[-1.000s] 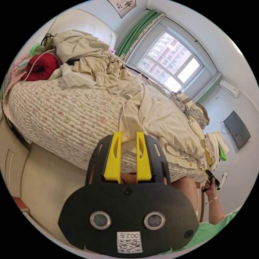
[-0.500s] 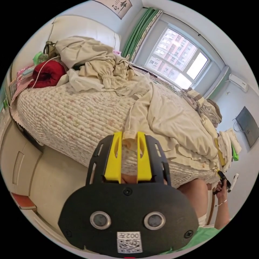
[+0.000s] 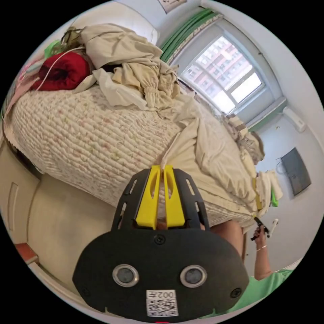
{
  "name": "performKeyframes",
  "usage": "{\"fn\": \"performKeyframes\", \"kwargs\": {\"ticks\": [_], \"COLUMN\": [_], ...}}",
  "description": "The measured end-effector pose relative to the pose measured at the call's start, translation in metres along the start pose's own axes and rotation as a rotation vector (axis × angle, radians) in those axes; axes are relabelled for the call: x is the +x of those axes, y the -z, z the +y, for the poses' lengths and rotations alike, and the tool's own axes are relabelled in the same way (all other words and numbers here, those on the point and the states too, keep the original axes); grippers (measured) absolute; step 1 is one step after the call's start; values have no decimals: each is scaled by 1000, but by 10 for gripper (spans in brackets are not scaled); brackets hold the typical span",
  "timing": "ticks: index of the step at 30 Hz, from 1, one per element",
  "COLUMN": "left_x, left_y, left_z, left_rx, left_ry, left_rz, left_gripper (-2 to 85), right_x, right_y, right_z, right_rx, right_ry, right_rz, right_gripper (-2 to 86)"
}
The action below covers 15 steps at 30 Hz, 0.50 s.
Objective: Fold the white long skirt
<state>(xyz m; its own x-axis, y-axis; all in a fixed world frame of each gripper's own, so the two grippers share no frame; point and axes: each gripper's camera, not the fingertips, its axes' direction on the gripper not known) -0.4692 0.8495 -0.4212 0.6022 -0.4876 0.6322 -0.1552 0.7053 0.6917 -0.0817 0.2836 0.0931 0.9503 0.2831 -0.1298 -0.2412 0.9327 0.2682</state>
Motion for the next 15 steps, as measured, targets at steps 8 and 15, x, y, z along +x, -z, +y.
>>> {"fn": "performKeyframes", "kwargs": {"ticks": [8,15], "left_x": [44,139], "left_y": [14,4], "left_z": [20,52], "left_rx": [77,106], "left_ry": [-149,-456], "left_rz": [-17,-15], "left_gripper": [-10,-10], "right_x": [-66,-295], "right_y": [86,95], "right_z": [-41,-148], "right_rx": [299,199], "right_ry": [23,382], "right_rz": [8,-449], "right_gripper": [46,124]}}
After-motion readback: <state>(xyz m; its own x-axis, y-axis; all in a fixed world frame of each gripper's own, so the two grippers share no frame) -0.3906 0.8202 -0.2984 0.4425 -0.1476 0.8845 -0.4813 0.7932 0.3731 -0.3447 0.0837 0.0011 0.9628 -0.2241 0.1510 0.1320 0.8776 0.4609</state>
